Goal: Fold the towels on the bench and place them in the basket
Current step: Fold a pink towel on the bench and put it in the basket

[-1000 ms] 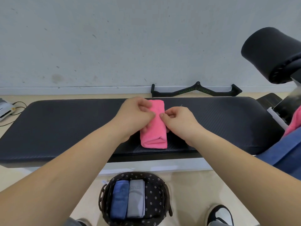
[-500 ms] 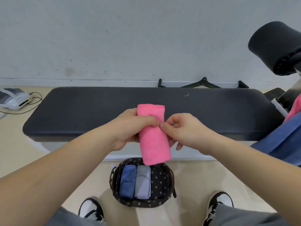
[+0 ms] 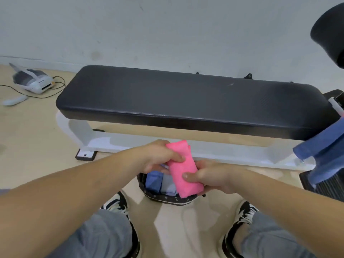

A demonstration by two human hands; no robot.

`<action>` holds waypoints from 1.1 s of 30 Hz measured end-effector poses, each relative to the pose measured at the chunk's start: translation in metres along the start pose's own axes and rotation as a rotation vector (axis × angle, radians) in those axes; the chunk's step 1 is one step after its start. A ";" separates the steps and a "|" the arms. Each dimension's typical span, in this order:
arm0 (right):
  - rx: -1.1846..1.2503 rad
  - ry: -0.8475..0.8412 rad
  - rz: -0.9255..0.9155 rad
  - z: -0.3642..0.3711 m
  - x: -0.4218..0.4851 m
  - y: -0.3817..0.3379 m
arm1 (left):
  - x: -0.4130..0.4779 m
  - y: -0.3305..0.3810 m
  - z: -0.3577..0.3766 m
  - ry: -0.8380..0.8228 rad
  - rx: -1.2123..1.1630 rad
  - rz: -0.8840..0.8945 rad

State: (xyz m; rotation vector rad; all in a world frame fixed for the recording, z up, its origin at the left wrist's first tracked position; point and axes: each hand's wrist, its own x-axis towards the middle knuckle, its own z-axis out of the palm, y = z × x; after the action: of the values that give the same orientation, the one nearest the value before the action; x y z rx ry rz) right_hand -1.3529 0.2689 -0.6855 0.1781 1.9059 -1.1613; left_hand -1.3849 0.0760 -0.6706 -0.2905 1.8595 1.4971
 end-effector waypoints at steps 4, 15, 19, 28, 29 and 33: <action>0.091 0.083 0.152 0.006 0.057 0.032 | 0.048 -0.040 0.010 0.133 -0.077 -0.077; 0.323 0.387 0.432 0.035 0.202 0.107 | 0.146 -0.148 0.012 0.309 0.260 -0.139; 0.281 0.416 0.456 0.040 0.214 0.112 | 0.164 -0.161 0.023 0.206 0.555 -0.033; 0.116 0.565 0.341 0.054 0.218 0.128 | 0.202 -0.170 0.063 0.000 1.119 0.229; 0.038 0.563 0.307 0.055 0.216 0.128 | 0.205 -0.174 0.063 -0.008 1.157 0.236; -0.217 0.576 0.095 0.043 0.206 0.116 | 0.209 -0.187 0.064 -0.029 1.287 0.200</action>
State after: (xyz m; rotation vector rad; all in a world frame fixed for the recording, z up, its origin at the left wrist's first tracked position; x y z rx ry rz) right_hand -1.3926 0.2382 -0.9209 0.5227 2.4764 -0.8868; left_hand -1.4013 0.1318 -0.9525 0.5315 2.4494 0.1717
